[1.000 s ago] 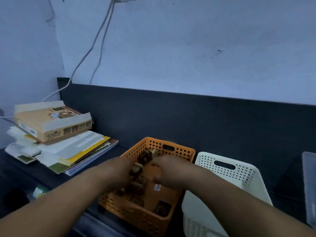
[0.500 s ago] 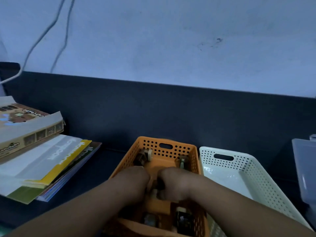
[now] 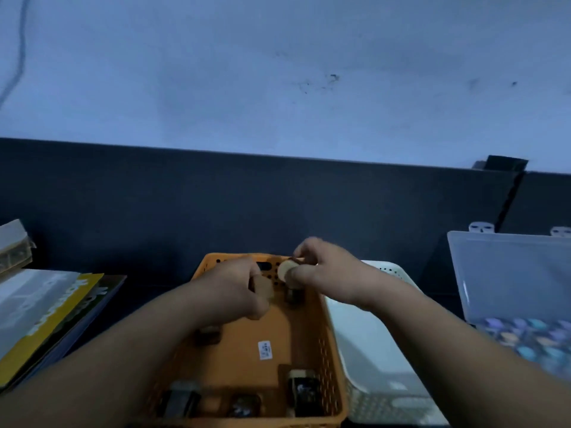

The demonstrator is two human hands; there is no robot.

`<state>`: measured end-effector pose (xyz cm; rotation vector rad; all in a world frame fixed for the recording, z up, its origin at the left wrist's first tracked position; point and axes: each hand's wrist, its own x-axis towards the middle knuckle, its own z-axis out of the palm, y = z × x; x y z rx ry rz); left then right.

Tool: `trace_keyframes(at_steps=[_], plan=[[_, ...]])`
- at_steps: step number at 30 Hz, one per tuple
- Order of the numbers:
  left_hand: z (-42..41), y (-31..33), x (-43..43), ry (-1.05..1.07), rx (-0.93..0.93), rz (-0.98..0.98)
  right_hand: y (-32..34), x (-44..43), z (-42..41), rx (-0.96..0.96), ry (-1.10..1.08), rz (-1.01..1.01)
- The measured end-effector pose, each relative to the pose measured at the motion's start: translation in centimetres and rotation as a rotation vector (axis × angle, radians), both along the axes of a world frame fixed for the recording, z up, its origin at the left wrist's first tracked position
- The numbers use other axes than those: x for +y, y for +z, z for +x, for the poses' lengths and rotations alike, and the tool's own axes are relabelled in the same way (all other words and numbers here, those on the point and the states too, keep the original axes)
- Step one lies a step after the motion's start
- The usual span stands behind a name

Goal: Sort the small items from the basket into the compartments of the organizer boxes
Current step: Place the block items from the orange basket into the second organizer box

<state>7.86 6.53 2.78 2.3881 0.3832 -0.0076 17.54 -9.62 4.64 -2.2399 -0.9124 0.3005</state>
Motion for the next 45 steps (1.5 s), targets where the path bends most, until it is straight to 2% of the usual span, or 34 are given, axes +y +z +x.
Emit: trace_keyframes(at_steps=[5,11,16,23,32,41,45], plan=[[1.3,1.4,-2.4,-0.086,-0.200,-0.191,1.3,-3.7,0.1,0.216,-0.029,0.215],[2.1,2.7,-8.4,-0.170,-0.279,-0.361,1.4,-9.2,-0.4,0.402,-0.099,0.388],[3.1,3.5,-16.4,-0.263,-0.323,-0.365,1.6,-17.2,-0.6,0.323,-0.154,0.418],[6.1,3.2,-33.6,-0.373,-0.280,-0.414,1.4,-34.8,-1.1,0.260,-0.230,0.378],[9.8,2.0,-54.4,-0.569,-0.246,-0.314,-0.2,-56.0,-2.3,0.155,-0.479,0.301],[16.2,3.2,-65.7,-0.605,-0.232,-0.162,-0.8,-68.0,1.9,0.087,-0.676,0.304],[20.8,3.2,-69.2,-0.638,-0.269,-0.174,-0.9,-71.6,5.6,0.033,-0.758,0.270]])
